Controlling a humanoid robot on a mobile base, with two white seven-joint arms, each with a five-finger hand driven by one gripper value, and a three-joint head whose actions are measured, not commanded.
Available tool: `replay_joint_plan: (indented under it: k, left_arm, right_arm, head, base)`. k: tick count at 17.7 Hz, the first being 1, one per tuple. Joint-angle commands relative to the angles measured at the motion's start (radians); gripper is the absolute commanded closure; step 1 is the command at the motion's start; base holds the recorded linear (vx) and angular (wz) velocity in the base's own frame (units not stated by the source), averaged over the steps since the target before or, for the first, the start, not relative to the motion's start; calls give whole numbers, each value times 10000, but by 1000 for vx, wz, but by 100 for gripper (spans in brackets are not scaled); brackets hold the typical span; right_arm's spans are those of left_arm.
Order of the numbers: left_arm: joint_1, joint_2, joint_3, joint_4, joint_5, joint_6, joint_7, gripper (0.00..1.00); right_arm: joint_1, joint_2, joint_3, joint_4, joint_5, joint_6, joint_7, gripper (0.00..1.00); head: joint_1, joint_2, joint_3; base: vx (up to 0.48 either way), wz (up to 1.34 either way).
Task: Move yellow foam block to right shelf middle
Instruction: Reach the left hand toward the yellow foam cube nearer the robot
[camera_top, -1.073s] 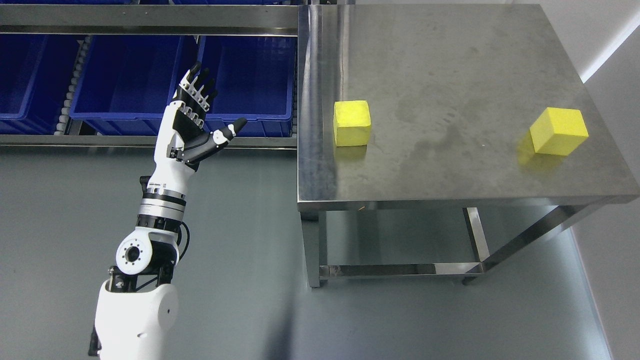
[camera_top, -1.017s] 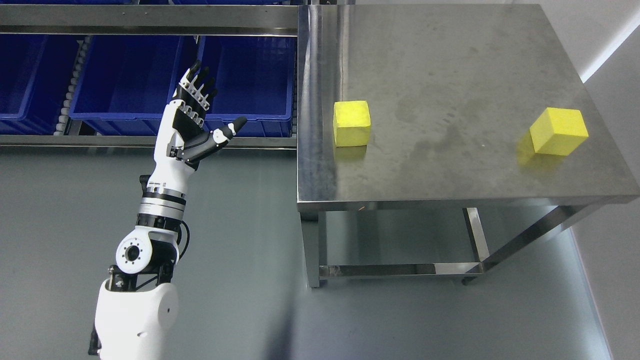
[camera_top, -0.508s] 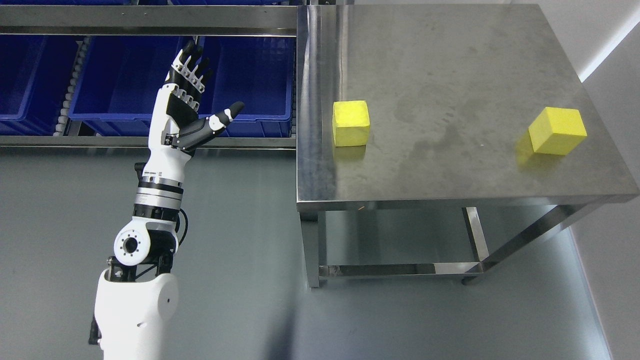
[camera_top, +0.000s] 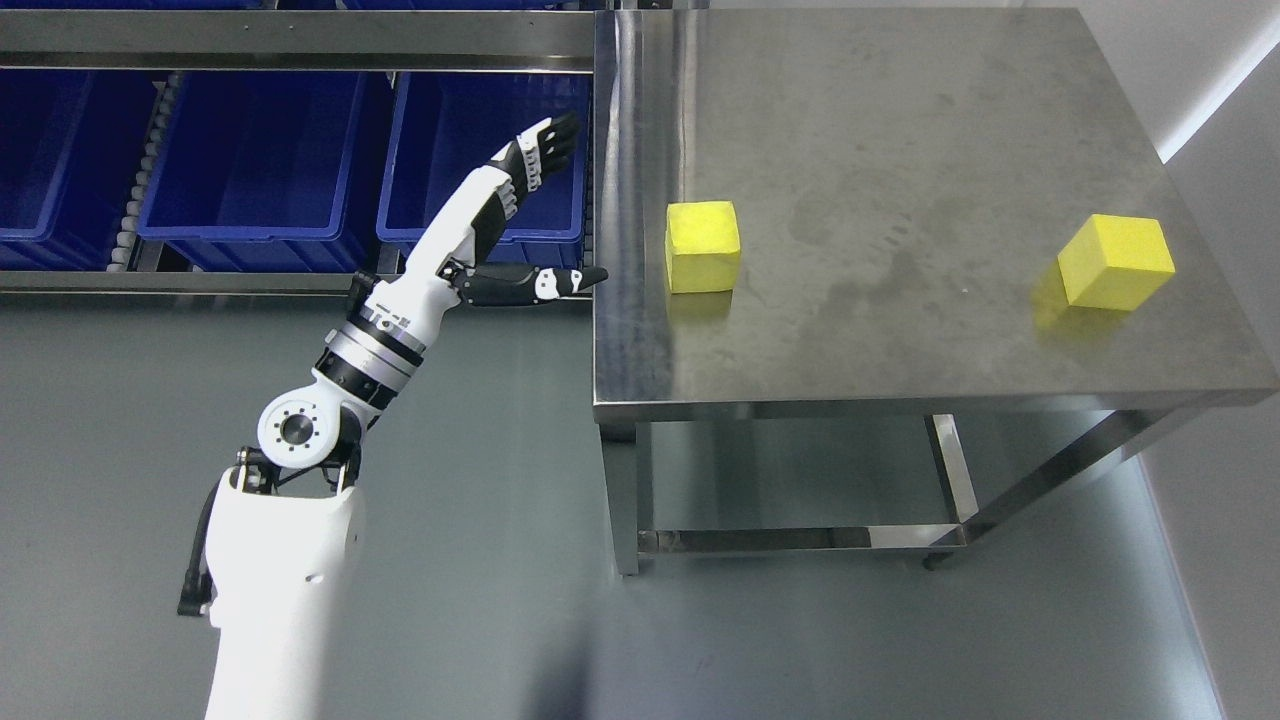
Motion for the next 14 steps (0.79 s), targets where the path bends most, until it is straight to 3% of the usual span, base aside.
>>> replay_joint_plan:
  k: [1,9,14]
  left_arm:
    - [-1795,187,-1197,3069,-1876,50,-453,2]
    - [-3529,-83,-2749,5999,-1982,66,-746,2]
    - [-3929,-83,-3224,6845,-1998,81,-791,2]
  right_arm:
    - [15,-175,2,-174,31,7,-6,0]
    - [15,-175,-14,-174,31,7,-6,0]
    - [15,-175,2,-174,31,7,-6,0]
  head:
    - [0,0,0]
    - [0,0,0]
    - [0,0,0]
  base:
    - [0,0]
    - [0,0]
    - [0,0]
